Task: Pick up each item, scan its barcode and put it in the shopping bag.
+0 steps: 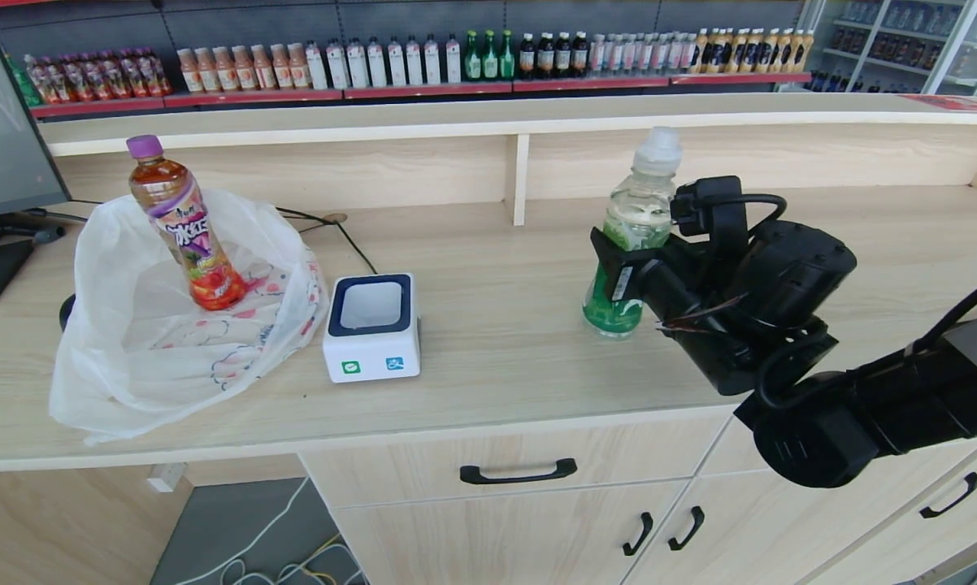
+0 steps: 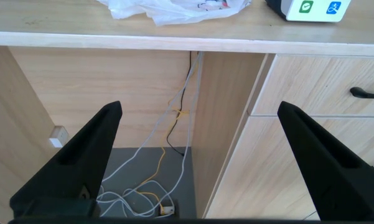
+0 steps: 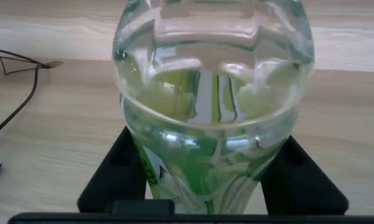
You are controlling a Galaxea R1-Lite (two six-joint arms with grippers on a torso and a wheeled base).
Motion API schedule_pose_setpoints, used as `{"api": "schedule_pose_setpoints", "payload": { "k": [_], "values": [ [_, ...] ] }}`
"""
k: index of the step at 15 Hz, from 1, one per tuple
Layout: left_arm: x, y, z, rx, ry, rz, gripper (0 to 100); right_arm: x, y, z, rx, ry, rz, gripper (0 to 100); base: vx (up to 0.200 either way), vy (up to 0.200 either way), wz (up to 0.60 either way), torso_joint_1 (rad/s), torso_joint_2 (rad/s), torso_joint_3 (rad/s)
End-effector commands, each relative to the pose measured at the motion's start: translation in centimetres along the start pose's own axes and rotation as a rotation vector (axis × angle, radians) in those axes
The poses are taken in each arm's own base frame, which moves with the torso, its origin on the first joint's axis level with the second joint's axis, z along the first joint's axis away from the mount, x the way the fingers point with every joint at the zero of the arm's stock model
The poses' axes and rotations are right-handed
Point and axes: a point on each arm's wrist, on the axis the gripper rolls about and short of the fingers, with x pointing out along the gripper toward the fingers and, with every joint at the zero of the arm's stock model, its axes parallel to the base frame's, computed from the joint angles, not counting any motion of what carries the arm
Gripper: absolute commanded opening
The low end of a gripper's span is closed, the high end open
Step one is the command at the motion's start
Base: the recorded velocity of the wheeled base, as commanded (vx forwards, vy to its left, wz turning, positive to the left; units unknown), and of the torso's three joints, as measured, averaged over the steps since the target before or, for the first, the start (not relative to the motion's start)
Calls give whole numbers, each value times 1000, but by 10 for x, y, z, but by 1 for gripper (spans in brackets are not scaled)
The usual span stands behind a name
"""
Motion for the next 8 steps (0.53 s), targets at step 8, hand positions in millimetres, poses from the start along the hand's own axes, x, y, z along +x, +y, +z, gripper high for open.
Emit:
{"api": "schedule_pose_setpoints", "payload": {
  "k": [8],
  "values": [
    [0, 0, 0, 0, -1, 0, 100, -3, -2, 10, 7, -24, 0, 0, 0, 0, 0, 0, 0, 0]
  ]
}}
